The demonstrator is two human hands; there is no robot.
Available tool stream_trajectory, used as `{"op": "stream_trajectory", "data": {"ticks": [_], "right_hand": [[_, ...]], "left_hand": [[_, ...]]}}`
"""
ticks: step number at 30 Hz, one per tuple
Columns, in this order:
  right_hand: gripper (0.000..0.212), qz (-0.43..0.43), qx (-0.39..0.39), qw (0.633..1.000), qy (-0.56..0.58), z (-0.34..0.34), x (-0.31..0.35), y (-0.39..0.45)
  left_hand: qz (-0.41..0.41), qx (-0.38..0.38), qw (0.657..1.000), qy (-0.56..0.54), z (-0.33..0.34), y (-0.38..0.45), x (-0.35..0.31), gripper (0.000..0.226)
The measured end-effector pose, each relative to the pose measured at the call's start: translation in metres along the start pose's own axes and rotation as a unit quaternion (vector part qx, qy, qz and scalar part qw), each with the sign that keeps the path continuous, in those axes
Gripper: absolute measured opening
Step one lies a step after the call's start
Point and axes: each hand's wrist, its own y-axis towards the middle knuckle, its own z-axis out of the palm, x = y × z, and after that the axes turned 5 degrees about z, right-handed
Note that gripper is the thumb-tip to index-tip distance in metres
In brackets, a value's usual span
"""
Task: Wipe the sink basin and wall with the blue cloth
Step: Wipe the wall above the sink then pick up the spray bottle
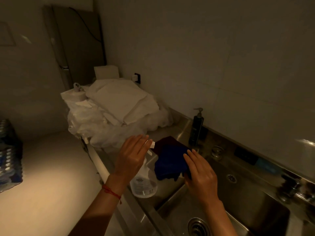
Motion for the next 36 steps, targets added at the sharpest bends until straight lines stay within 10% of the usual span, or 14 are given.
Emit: {"op": "stream_trajectory", "data": {"ticks": [36], "right_hand": [[0.060,0.153,-0.039,0.972,-0.176,0.098,0.009,0.075]], "left_hand": [[0.127,-0.068,0.970,-0.194,0.185,0.062,0.114,0.027]]}}
